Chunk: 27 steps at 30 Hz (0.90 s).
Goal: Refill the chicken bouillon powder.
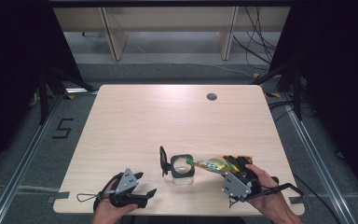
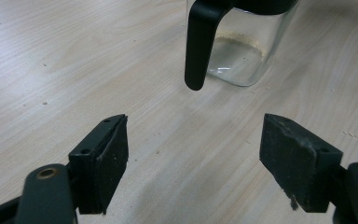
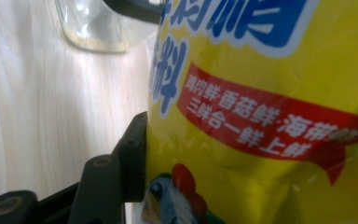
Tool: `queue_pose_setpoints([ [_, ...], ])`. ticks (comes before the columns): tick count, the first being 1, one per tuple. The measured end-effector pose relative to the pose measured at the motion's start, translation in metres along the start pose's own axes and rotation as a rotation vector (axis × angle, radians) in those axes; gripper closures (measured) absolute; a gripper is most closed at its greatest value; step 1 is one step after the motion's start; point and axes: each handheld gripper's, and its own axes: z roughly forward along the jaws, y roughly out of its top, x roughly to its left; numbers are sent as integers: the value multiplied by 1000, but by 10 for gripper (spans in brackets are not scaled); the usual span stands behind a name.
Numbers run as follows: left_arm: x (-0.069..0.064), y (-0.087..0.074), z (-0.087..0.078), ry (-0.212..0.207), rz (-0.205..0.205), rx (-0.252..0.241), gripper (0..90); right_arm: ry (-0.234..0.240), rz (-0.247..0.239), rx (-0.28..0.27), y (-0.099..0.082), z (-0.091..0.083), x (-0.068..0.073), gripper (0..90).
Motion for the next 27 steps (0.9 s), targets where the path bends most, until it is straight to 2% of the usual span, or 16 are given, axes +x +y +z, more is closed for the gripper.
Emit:
queue_pose_setpoints([
  [3,-3,-1,2,-6,-36,-12,233,-10,-35,21,1,1,-1,478],
  [4,-1,0,1,-9,-9,-10,233,-2,-61,18,1,2,-2,478],
  [6,-2,-1,2,-10,-35,-10,233,5,-41,20,2,2,-2,478],
  [9,-2,-1,2,-10,-42,-18,233,14,-75,36,5,3,-5,478],
  [11,-3,-1,2,-11,-43,-18,233,18,-157,44,9,6,-7,478],
  [12,-2,0,2,-12,-16,-19,233,28,-201,47,12,7,-10,479],
  [13,-2,0,2,-12,-16,-19,233,28,-201,47,12,7,-10,479],
  [14,-2,0,2,-13,-18,-20,233,38,-152,60,12,8,-7,479],
  [15,-4,0,2,-13,-47,-19,233,37,-153,68,13,8,-7,479],
  [16,-4,0,2,-17,-44,-14,233,28,-171,77,14,9,-7,479],
  [17,-4,0,3,-10,-46,-18,233,12,-280,78,18,13,-10,479],
  [19,-2,1,2,-13,-5,-9,233,17,-310,70,18,15,-12,479],
  [23,-4,0,3,-16,-43,-18,233,16,-337,83,21,16,-16,480],
  [24,-2,1,2,-14,-6,-10,233,28,-283,90,19,17,-12,480],
  [26,-2,1,1,-17,-3,-5,233,34,-268,93,19,18,-11,480],
  [27,-3,0,1,-17,-30,-6,233,28,-329,96,22,17,-15,480],
])
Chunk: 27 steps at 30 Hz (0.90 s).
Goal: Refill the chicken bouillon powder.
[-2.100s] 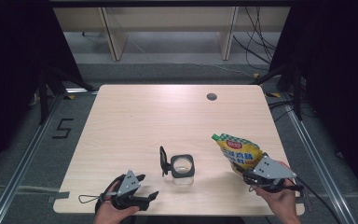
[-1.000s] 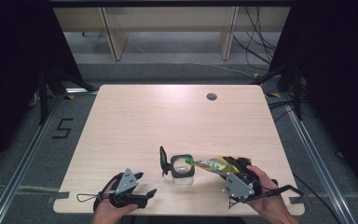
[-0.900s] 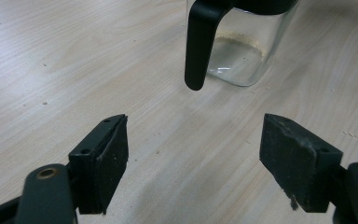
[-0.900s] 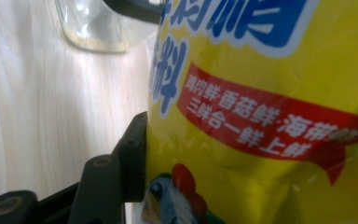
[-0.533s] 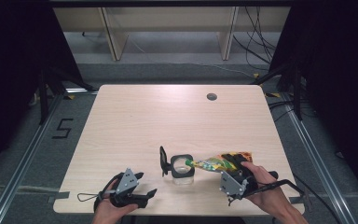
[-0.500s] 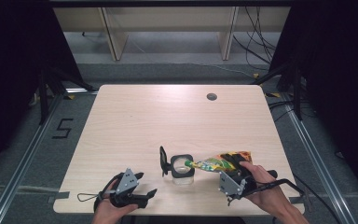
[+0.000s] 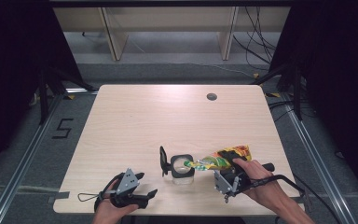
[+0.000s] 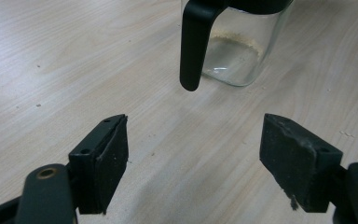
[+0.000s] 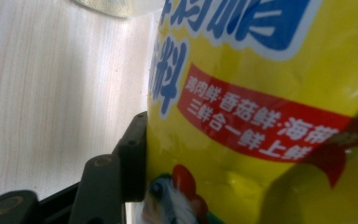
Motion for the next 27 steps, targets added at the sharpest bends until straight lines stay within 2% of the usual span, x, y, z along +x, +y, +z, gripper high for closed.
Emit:
queue_pose_setpoints([
  [2,0,0,0,0,6,1,233,-4,15,5,1,-1,0,480],
  [3,1,0,0,3,28,-2,233,-6,25,-6,0,1,2,480],
  [4,1,0,0,3,25,-2,233,-2,43,19,0,-1,4,480],
  [5,1,0,0,2,25,-8,233,-12,-73,24,2,-1,-3,480],
  [6,1,0,0,0,16,-3,233,-12,-73,24,2,-1,-3,480],
  [7,0,0,0,-2,-4,-3,233,-11,-38,17,2,-1,-1,480],
  [8,0,0,0,-2,-1,-4,233,-1,29,19,0,-1,3,480],
  [9,1,1,0,-2,23,-4,233,0,19,35,0,-3,1,480],
  [10,1,0,0,2,20,-6,233,0,19,35,0,-3,1,480],
  [11,-1,0,1,4,-16,-13,233,-9,-40,36,1,-2,-2,480],
  [12,-1,0,1,4,-16,-13,233,-9,-40,36,1,-2,-2,480],
  [13,0,0,0,5,-9,-9,233,-11,-72,43,1,-3,-3,480],
  [14,1,0,0,9,9,-12,233,-9,-66,48,2,-2,-2,480],
  [15,2,0,0,8,14,-13,233,-8,-38,53,2,-2,1,480],
  [17,2,0,0,9,15,-11,233,-10,-36,54,2,-2,1,480],
  [18,2,0,-1,12,19,-10,233,-12,-69,57,4,-2,-1,480],
  [20,3,1,-1,8,18,-9,233,-10,-65,58,4,-2,-1,480],
  [21,3,1,-1,8,18,-13,233,-15,-98,49,5,-2,-4,480],
  [23,3,0,-1,9,15,-12,233,-14,-82,55,6,-3,-3,480],
  [25,4,0,-1,13,30,6,233,-29,-114,60,7,-3,-4,481],
  [26,2,0,-1,11,13,-9,233,-27,-112,62,7,-3,-4,480],
  [27,2,0,-1,10,19,-11,233,-35,-115,56,8,-2,-4,480],
])
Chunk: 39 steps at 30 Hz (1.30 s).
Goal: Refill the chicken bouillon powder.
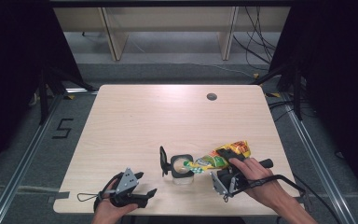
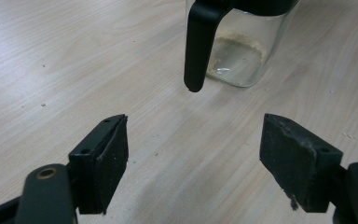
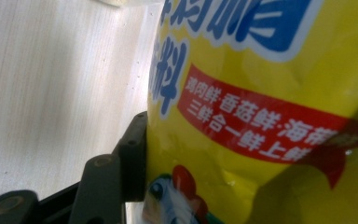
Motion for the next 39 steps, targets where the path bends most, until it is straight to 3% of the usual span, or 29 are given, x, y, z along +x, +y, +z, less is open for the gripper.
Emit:
queue_pose_setpoints([
  [1,-1,0,-1,-3,-4,-1,233,7,-2,5,1,0,1,481],
  [2,0,1,-1,-4,-3,2,233,13,38,9,1,0,5,481],
  [5,0,0,-1,0,1,7,233,3,-9,4,2,0,2,481],
  [7,0,0,-1,1,1,5,233,10,8,4,2,1,4,481],
  [8,0,1,-1,3,1,4,233,4,-17,4,2,1,2,481],
  [14,0,0,-1,4,-8,3,233,-2,-14,13,3,1,4,481],
  [17,0,0,-1,-1,-1,4,233,-8,-48,18,4,0,2,482],
  [19,-1,0,-1,-4,-4,-1,233,-20,-38,23,5,0,5,482],
  [21,-1,0,0,-5,-13,-3,233,-32,-101,1,7,1,0,482],
  [23,-1,0,0,-6,-7,-3,233,-28,-89,11,6,1,1,482],
  [24,-2,0,0,-7,-15,-9,233,-24,-54,26,6,0,5,482],
  [26,-1,0,0,-4,-4,1,233,-29,-58,21,6,1,5,482],
  [28,0,0,-1,-4,-3,7,233,-40,-88,14,7,1,3,482],
  [29,0,0,-1,-1,-3,4,233,-44,-131,19,7,0,1,482],
  [31,0,0,-1,0,-3,4,233,-34,-69,42,7,-1,6,482],
  [32,0,0,0,-3,-5,0,233,-40,-97,39,8,-1,5,482],
  [33,-1,0,0,-6,-7,-4,233,-47,-158,22,9,0,0,482],
  [34,-1,0,1,-7,-16,-13,233,-53,-71,32,9,-1,6,482],
  [36,-1,0,-1,-5,-2,2,233,-56,-41,33,12,-3,6,482],
  [37,-1,0,-1,-5,-2,2,233,-56,-41,33,12,-3,6,482],
  [38,-1,0,0,-5,-6,0,233,-70,-97,19,14,-2,2,482],
  [39,-1,0,0,-5,-5,1,233,-68,-91,23,14,-1,4,483],
])
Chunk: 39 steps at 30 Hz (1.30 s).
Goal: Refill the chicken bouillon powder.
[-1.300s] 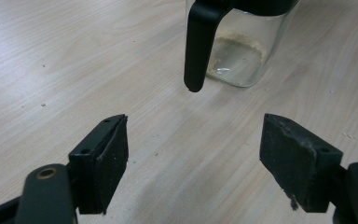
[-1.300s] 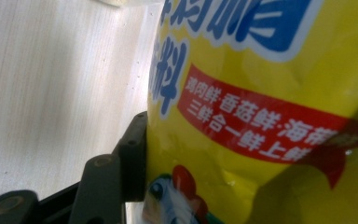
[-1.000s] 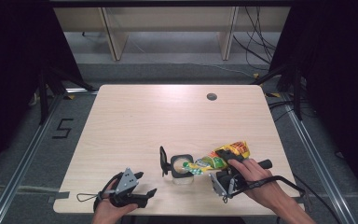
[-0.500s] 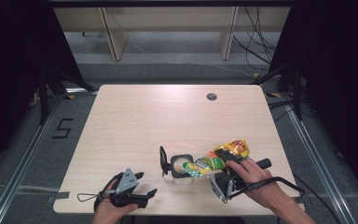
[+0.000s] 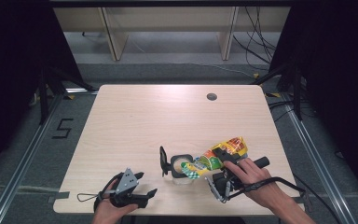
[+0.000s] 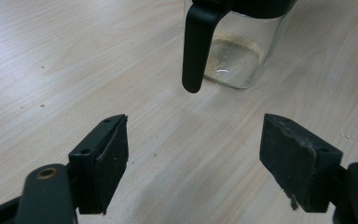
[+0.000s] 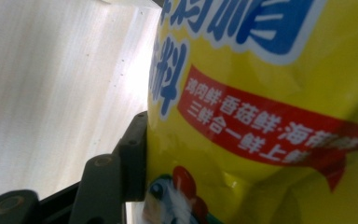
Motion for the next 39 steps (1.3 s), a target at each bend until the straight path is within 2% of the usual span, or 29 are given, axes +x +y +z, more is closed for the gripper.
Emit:
queue_pose_setpoints([
  [1,-1,0,1,-3,-8,-9,233,4,10,18,2,0,3,482],
  [2,-1,0,1,-3,-8,-9,233,-3,-33,10,3,1,0,483],
  [3,-1,0,0,2,-9,0,233,-3,-33,10,3,1,0,483],
  [4,-1,0,1,-1,-13,-9,233,-8,-55,-21,4,4,-2,483],
  [7,-1,0,1,-3,-8,-8,233,-1,-52,-3,5,3,-1,483],
  [8,-1,0,1,-3,-8,-8,232,-4,-83,-9,6,3,-3,483],
  [11,0,0,1,-2,1,-4,233,-3,-63,3,6,3,-2,483],
  [12,-1,-1,1,4,-3,-8,233,-15,-100,-16,6,4,-4,482],
  [13,-1,-1,1,5,-8,-7,233,-12,-77,-12,7,5,-2,482],
  [14,-2,-1,2,0,-22,-11,233,-25,-82,-28,7,6,-2,483],
  [15,-2,-1,2,1,-17,-9,233,-25,-82,-28,7,6,-2,483],
  [16,-1,-1,2,4,-10,-9,233,-14,-99,-6,9,4,-3,483],
  [17,-1,0,1,6,-8,-1,233,-18,-92,-20,10,6,-2,482],
  [19,1,-1,1,7,14,5,232,-37,-110,-35,12,7,-3,482],
  [20,-1,0,1,-1,-9,-10,233,-28,-88,-31,12,7,-1,483],
  [21,-1,0,1,-3,-8,-7,233,-19,-84,-29,13,7,-1,482],
  [22,-1,0,1,-3,-8,-7,232,-30,-112,-39,14,8,-3,483],
  [24,0,-1,1,3,0,-7,232,-26,-110,-32,15,8,-3,483],
  [28,-1,-1,1,2,-8,-4,233,-36,-100,-45,16,10,-2,482],
  [30,0,-1,0,11,6,14,232,-41,-131,-32,18,10,-3,483],
  [31,0,-1,0,9,9,18,232,-42,-122,-29,18,10,-3,482],
  [33,-1,-1,1,3,-8,-5,232,-44,-118,-19,19,10,-1,483],
  [36,-2,-1,1,0,-20,-8,233,-72,-147,-10,20,12,-1,483],
  [37,-2,-1,1,-2,-18,-2,232,-74,-105,-3,20,13,2,483],
  [39,0,-1,1,-1,7,6,233,-73,-100,-6,20,14,2,483],
])
